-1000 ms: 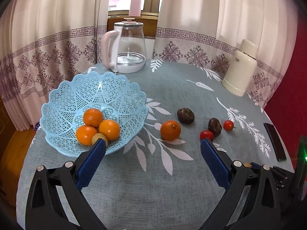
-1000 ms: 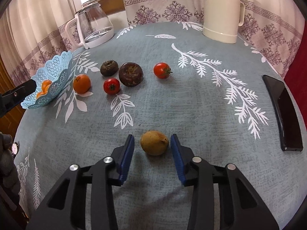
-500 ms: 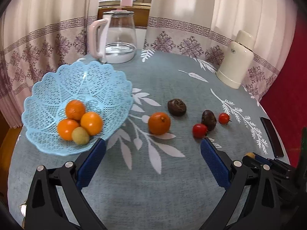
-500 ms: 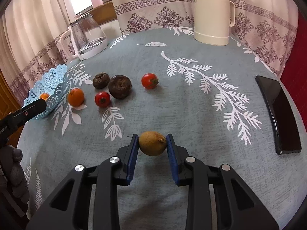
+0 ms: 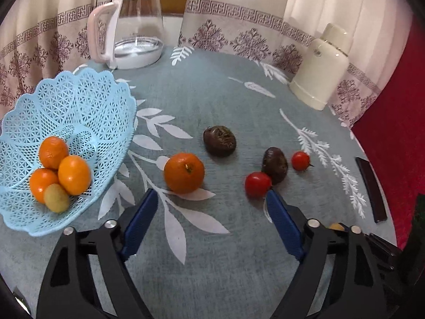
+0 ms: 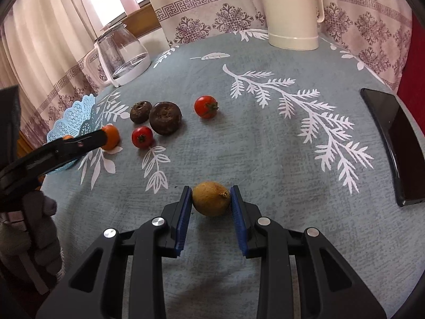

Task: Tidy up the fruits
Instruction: 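Move the left gripper to the loose orange and close on it while the right gripper holds the kiwi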

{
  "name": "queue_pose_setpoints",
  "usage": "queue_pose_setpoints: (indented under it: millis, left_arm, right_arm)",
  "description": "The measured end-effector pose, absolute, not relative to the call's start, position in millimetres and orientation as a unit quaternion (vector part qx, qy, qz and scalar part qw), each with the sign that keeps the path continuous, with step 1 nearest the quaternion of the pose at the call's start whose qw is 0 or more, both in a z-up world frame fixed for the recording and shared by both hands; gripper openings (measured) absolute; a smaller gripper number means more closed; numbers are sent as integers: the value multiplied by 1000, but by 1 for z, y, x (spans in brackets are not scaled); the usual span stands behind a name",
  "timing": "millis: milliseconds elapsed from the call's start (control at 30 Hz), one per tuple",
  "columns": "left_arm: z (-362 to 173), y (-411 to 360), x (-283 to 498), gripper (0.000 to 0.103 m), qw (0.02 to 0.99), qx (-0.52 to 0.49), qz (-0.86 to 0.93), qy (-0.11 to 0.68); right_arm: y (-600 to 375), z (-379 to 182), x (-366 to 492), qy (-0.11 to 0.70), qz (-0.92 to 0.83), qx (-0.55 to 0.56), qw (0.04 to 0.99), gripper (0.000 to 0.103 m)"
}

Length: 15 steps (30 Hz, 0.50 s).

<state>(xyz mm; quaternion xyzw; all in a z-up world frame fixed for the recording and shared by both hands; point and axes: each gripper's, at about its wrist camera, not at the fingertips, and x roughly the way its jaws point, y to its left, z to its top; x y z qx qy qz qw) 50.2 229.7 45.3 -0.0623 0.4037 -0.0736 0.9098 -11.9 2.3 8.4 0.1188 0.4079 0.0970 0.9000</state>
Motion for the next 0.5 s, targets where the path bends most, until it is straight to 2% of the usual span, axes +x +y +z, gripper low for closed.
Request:
queue_pose_setpoints:
  millis: [100, 167, 267, 367, 500]
  left_arm:
    - [40, 229, 61, 77, 909, -55, -65, 407]
    - [37, 231, 66, 69, 910, -54, -62, 407]
    - [32, 235, 75, 66, 910, -56, -49, 408]
    - [31, 239, 80, 57, 910, -60, -38, 409]
    - [30, 237, 82, 56, 910, -54, -38, 408]
  right_arm:
    - [4, 8, -12, 408, 102, 119, 900, 30]
    - [5, 8, -13, 407, 105, 118, 900, 30]
    - [5, 8, -13, 406, 106, 120, 900, 30]
    - [4, 7, -14, 406, 107, 123, 899, 30]
    - [4, 6, -13, 407, 109, 124, 899, 30]
